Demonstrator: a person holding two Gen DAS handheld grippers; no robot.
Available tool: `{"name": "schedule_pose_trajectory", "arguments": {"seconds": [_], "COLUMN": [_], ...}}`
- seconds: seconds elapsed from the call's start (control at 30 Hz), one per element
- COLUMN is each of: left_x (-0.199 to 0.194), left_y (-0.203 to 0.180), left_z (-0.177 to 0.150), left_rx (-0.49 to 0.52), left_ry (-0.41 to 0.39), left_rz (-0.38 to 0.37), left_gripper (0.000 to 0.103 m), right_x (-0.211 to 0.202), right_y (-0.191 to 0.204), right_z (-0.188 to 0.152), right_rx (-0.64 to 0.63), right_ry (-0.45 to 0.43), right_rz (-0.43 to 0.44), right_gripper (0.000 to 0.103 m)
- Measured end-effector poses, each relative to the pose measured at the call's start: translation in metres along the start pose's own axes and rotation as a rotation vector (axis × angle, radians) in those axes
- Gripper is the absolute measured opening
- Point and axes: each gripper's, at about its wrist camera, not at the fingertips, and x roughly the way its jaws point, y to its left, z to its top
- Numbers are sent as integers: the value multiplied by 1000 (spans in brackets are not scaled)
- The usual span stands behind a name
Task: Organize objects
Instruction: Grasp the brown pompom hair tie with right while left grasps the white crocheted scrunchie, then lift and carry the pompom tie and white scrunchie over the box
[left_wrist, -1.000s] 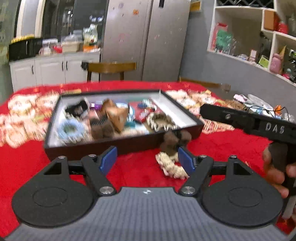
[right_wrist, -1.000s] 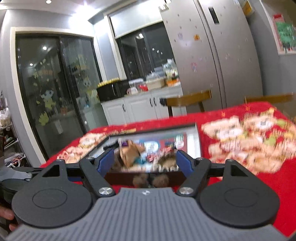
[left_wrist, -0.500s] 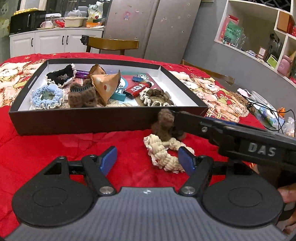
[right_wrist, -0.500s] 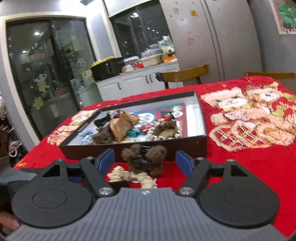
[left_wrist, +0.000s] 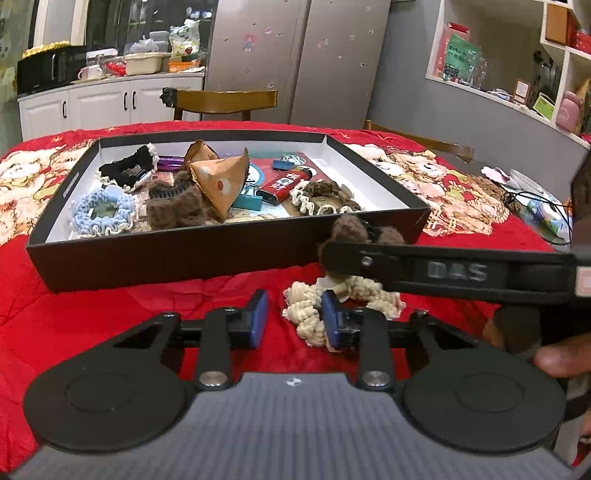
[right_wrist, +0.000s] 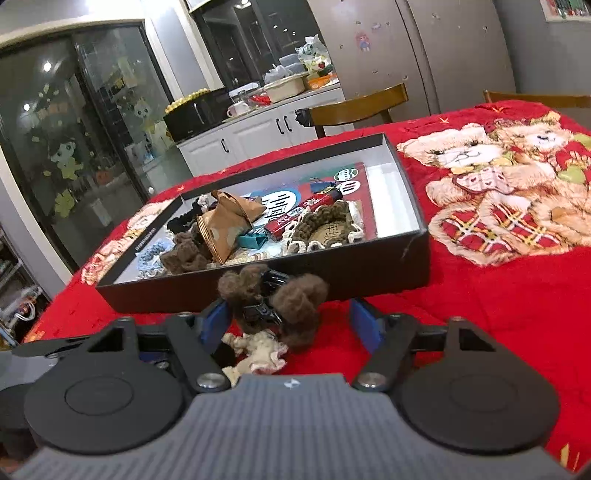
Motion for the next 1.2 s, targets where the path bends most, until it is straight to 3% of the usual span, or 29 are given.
{"name": "schedule_pose_trajectory", "arguments": {"seconds": [0.07,0.17,0.4,0.6,1.2], "left_x": [-1,-2,-8,-13,-23], "left_y": [-4,-6,-7,-13,-4], "left_z": [-1,-2,-5,-8,-2], "left_rx": [19,32,30,60,18], "left_ry": [-4,-9,-15,-25,-66], "left_rz": [-2,1,-19,-22,-41], "left_gripper": [29,27,17,15,15], "right_x": [3,2,-8,-16,-31], "right_y": [5,5,-6,-9,2], "right_z": [0,-1,-2,-3,0], "right_rx": [-24,-26,40,61,36], "right_ry": [8,7,-33,-62,-145], "right_rz": [-18,-30,-31,-26,13], "right_gripper": [47,43,42,42,42]}}
